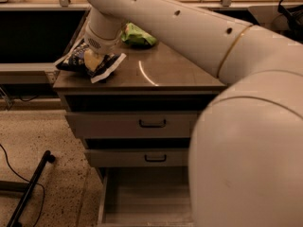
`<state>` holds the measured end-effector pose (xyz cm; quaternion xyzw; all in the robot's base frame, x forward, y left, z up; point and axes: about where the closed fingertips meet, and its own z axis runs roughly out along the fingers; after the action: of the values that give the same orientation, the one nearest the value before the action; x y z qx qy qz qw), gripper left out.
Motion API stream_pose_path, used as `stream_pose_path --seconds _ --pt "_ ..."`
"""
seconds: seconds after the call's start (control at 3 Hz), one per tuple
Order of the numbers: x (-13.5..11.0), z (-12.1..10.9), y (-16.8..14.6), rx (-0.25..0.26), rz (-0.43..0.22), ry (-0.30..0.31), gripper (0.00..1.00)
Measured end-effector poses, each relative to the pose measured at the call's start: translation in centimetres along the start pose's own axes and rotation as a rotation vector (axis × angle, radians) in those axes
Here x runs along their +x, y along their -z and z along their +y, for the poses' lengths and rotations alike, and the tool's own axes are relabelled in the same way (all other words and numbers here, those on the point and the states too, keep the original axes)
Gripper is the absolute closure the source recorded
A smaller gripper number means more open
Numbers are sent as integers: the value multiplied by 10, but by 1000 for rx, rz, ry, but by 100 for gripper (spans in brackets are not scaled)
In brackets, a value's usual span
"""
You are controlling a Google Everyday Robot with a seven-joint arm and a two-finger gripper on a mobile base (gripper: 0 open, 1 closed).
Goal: Place blue chip bag into bottom drawer
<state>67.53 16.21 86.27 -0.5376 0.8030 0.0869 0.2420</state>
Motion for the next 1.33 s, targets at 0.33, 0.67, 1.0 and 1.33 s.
stream_pose_path --seconds 0.33,0.67,1.0,1.33 --pt "2 10 46 8 -147 63 96" --pt "7 26 89 -27 -313 111 100" --pt "25 22 107 -35 -349 116 100" --pt "26 22 107 -35 -348 116 100"
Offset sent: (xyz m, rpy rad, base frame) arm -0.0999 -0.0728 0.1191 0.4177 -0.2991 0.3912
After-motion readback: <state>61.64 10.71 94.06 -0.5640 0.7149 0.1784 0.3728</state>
